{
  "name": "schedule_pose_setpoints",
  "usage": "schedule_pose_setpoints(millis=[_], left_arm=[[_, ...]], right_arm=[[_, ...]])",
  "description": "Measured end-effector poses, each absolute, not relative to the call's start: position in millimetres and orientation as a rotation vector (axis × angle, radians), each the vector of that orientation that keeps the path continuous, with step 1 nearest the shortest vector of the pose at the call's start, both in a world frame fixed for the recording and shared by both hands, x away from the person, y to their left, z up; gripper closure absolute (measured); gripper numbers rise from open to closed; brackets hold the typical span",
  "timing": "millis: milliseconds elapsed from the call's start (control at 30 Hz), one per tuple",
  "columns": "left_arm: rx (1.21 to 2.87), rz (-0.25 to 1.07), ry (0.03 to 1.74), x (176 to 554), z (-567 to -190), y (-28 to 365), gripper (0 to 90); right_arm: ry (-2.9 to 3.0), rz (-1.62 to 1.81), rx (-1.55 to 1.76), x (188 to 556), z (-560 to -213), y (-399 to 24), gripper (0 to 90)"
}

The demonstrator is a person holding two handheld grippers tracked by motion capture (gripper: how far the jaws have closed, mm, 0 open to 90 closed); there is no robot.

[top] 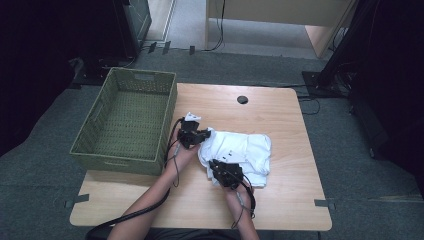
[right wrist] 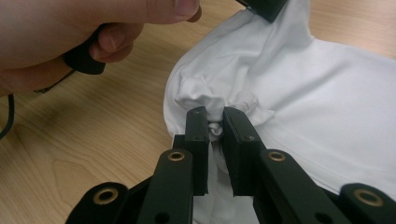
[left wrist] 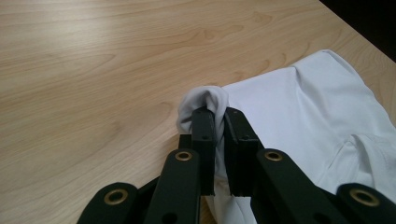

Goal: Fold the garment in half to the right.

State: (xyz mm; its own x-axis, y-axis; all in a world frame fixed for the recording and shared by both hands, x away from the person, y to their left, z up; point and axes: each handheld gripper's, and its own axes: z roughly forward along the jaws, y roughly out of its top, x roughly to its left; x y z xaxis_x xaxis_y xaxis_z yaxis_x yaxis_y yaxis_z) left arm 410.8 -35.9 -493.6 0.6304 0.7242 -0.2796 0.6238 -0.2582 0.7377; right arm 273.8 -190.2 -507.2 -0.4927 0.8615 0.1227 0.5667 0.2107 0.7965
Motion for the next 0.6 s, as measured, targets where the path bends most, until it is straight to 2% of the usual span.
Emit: schedule_pose_setpoints(millis=[67, 133, 400, 600], left_arm=[[2.003, 0.149, 1.046, 413.4, -497.0, -43.1, 84.2], [2.003, 0.096, 1.051, 416.1, -500.2, -47.0, 84.2], [2.01, 0.099, 0.982, 413.9, -491.2, -63.3, 84.1], [2.021, 0.071, 0.963, 414.9, -500.9, -75.7, 83.9]], right_arm=[[2.14, 1.165, 1.344, 274.7, -507.8, -194.8, 81.5], [2.139, 1.173, 1.365, 275.2, -508.0, -199.0, 81.5], [2.094, 1.236, 1.431, 272.1, -504.2, -218.2, 81.1], [2.089, 1.171, 1.479, 275.3, -510.7, -229.0, 81.1]])
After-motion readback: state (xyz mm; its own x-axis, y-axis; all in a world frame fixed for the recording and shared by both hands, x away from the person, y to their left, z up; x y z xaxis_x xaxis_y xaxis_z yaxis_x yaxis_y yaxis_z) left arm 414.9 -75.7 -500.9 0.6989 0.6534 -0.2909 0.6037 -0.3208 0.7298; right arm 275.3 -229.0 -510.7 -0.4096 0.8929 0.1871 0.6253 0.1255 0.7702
